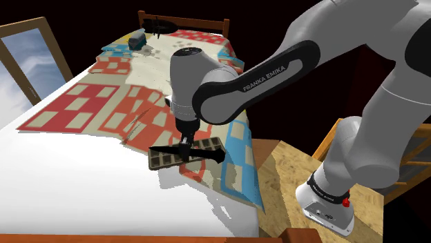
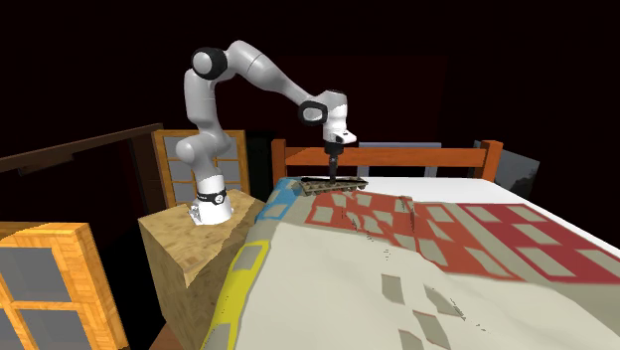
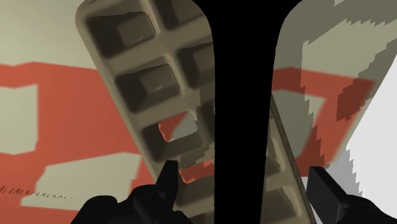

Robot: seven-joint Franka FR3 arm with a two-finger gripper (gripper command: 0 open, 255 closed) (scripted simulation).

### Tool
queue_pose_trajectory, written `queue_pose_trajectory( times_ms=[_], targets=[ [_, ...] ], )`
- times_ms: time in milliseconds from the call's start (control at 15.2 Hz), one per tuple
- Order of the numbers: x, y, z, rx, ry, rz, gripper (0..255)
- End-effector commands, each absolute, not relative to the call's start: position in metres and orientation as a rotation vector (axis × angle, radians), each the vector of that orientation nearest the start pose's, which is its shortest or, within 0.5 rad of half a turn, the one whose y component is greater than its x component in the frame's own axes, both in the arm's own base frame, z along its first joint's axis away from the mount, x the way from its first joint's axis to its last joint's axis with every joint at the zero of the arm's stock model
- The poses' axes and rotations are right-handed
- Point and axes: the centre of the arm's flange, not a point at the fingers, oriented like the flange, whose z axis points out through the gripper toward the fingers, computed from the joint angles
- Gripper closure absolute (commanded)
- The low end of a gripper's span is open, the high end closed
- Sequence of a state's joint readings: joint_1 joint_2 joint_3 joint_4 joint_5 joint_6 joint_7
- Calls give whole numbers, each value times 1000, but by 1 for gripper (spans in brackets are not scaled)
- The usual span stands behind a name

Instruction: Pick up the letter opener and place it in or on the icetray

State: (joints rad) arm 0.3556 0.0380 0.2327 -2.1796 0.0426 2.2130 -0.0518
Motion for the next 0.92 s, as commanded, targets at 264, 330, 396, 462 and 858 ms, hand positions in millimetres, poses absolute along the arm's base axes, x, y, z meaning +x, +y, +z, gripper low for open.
queue_pose_trajectory(
  times_ms=[264,330,396,462,858],
  targets=[
    [448,298,410,-2956,-937,24,0],
    [449,298,421,-2956,-937,24,0],
    [449,298,421,-2956,-937,24,0],
    [449,297,421,-2956,-937,24,0],
    [449,298,421,-2956,-937,24,0]
  ],
)
